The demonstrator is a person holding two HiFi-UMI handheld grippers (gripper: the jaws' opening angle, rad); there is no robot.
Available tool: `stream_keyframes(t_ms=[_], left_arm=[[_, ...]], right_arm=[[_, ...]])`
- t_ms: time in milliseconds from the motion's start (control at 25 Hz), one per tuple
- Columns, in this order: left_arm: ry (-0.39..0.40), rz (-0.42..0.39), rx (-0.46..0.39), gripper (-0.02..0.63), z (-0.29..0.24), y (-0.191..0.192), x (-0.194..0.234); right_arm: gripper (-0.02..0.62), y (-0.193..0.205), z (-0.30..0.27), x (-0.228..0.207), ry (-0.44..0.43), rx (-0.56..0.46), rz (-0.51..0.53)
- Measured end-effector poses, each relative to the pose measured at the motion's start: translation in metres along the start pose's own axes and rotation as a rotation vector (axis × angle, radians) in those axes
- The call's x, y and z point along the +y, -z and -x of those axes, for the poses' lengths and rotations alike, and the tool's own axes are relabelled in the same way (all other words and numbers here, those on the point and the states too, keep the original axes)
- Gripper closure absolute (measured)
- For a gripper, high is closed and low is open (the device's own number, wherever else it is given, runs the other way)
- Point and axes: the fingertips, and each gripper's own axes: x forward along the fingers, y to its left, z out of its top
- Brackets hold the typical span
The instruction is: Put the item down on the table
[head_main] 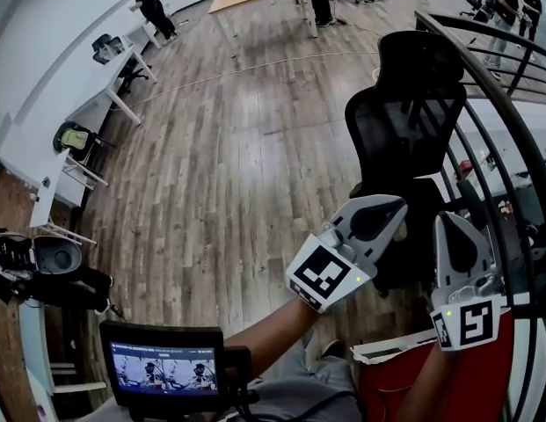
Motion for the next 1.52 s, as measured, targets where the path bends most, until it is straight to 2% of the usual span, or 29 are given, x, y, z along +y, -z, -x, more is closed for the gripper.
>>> stream_keyframes(t_ms=[280, 480, 720, 880, 1080, 1200, 1400, 1520], left_arm=[[-0.038, -0.023, -0.036, 0.604, 0.046, -0.049, -0.067], [-0.057, -0.036, -0.065, 0.604, 0.098, -0.093, -0.072], [-0.09, -0.009, -0.108, 0.604, 0.183, -0.095, -0.074], [-0.076, -0.019, -0.103, 0.604, 0.25, -0.107, -0.072], [-0.051, -0.041, -0.096, 0.604, 0.324, -0.125, -0.097], [-0.038, -0.05, -0.106, 0.604, 0.36, -0.129, -0.115], [-0.035, -0.016, -0.133, 0.604, 0.394, -0.13, -0.137], [-0.023, -0.021, -0.132, 0.604, 0.408, -0.133, -0.154]], right_arm=[[0.592, -0.054, 0.073, 0.038, -0.071, -0.036, 0.023], [0.592, -0.109, 0.084, 0.082, -0.094, -0.063, 0.037], [0.592, -0.118, 0.093, 0.166, -0.114, -0.062, 0.072], [0.592, -0.151, 0.095, 0.226, -0.118, -0.056, 0.084], [0.592, -0.19, 0.122, 0.292, -0.11, -0.064, 0.093], [0.592, -0.199, 0.143, 0.327, -0.101, -0.069, 0.099], [0.592, -0.202, 0.168, 0.362, -0.092, -0.067, 0.11], [0.592, -0.206, 0.188, 0.375, -0.083, -0.052, 0.113]])
